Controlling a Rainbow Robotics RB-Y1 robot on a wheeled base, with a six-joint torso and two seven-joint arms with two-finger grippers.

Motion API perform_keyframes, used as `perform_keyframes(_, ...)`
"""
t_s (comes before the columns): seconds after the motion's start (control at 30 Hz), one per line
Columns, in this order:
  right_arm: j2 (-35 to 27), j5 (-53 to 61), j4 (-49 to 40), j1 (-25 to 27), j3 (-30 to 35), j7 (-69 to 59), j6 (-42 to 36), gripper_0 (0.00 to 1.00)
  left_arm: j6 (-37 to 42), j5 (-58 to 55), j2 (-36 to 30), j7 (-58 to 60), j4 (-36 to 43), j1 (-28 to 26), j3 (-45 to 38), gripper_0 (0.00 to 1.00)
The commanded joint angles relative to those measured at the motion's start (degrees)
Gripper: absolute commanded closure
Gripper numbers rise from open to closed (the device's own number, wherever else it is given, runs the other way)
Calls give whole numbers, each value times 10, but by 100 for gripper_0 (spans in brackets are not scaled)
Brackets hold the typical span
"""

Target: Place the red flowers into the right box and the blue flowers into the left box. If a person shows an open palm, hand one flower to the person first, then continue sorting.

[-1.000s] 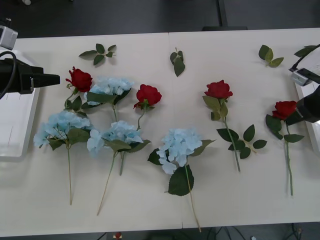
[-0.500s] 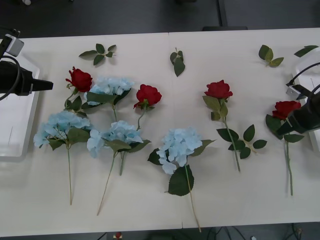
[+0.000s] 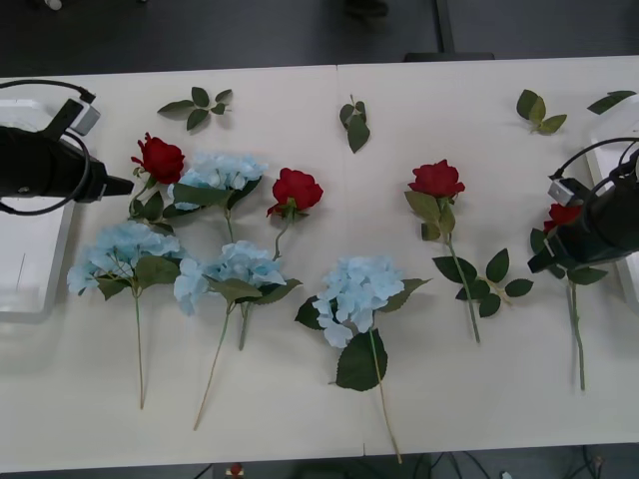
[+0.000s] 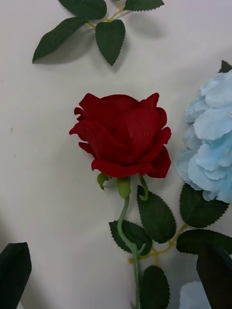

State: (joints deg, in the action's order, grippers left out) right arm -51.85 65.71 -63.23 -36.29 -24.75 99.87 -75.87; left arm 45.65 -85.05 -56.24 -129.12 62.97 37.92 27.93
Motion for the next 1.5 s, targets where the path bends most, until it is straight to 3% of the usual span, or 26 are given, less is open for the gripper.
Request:
perform_keyframes(0.03, 16, -14, 26, -42, 2, -4, 12, 0, -32, 21, 29, -17, -38, 47, 43, 0)
perform_keyframes(0.73, 35, -38, 65, -49, 1, 2, 48, 0, -52, 85, 115, -28, -158, 111, 92, 0)
perform_keyframes(1.33, 62, -59, 92, -53, 1, 1, 75, 0, -73, 103, 141, -25, -181, 111, 103, 0)
perform_keyframes(1.43, 65, -63, 92, -54, 1, -2, 75, 39, -76, 101, 142, -25, -183, 111, 104, 0)
perform_keyframes(1.47, 65, -65, 92, -54, 0, -3, 75, 54, -76, 100, 142, -24, -184, 111, 104, 5)
perform_keyframes(1.5, 66, -67, 92, -54, 1, -3, 75, 64, -76, 101, 143, -24, -185, 111, 104, 16)
